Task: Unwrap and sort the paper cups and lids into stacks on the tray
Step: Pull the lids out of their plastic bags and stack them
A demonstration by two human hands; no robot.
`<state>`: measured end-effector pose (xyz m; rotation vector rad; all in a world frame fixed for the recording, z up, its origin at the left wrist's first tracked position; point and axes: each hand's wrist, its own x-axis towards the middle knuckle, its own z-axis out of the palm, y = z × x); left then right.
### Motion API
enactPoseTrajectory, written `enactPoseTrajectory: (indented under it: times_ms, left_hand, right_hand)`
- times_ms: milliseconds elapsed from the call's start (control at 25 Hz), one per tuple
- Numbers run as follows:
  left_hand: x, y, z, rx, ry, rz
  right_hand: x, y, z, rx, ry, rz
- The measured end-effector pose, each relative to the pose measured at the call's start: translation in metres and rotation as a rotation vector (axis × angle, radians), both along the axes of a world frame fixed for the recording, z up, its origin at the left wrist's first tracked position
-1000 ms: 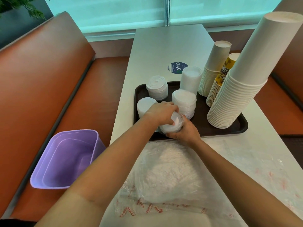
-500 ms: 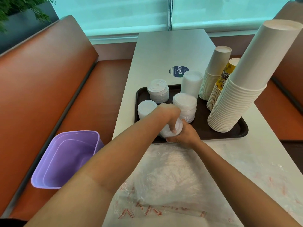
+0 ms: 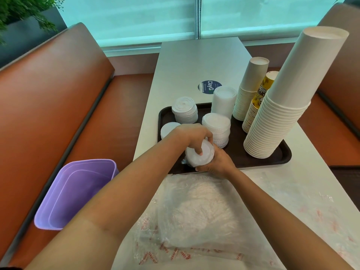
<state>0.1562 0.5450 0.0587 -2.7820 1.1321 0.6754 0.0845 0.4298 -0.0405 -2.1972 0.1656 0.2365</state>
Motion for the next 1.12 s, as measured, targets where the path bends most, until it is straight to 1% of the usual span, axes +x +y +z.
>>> enactPoseTrajectory:
  times_ms: [160,320,360,480,640,720,800,1000,1040,1120]
  left_hand:
    - [-0.002,0.003,0.001,-0.03,-0.061,-0.036]
    - [-0.003,-0.001,-0.001,0.1,-0.04,-0.017]
    - [-0.004,-0.002,-0.001,0.103,-0.036,-0.004]
    - [-0.004,-0.002,0.002,0.046,-0.038,0.007]
    - [-0.01,0.006,0.005,-0.034,0.064,0.055]
    - [-0.013,0.013,0.009,-0.094,0.076,0.064]
    - [-0.014,0.022,0.018,-0.242,0.093,0.121]
    - [-0.003,0.048,0.039,-0.864,0.251,0.477]
    - [-0.001,0.052,0.039,-0.957,0.279,0.544]
    - [0.001,0.061,0.037,-1.08,0.34,0.637]
  right_hand:
    - [0.0,-0.002,-0.002,0.043,-0.018,0.026]
    - [0.001,-0.002,-0.002,0.044,-0.005,0.007]
    - [0.0,-0.001,-0.001,0.027,-0.005,0.019]
    - [-0.001,-0.002,-0.001,0.022,-0.021,0.023]
    - [-0.001,-0.002,-0.001,0.025,-0.016,0.005]
    - [-0.001,-0.001,-0.001,0.041,-0.008,0.005]
    - [-0.001,-0.001,-0.001,0.055,-0.02,-0.012]
    - [0.0,-0.003,-0.004,0.064,-0.027,-0.03]
    - [0.0,-0.003,-0.005,0.062,-0.024,-0.026]
    - [0.0,-0.004,-0.006,0.061,-0.021,-0.025]
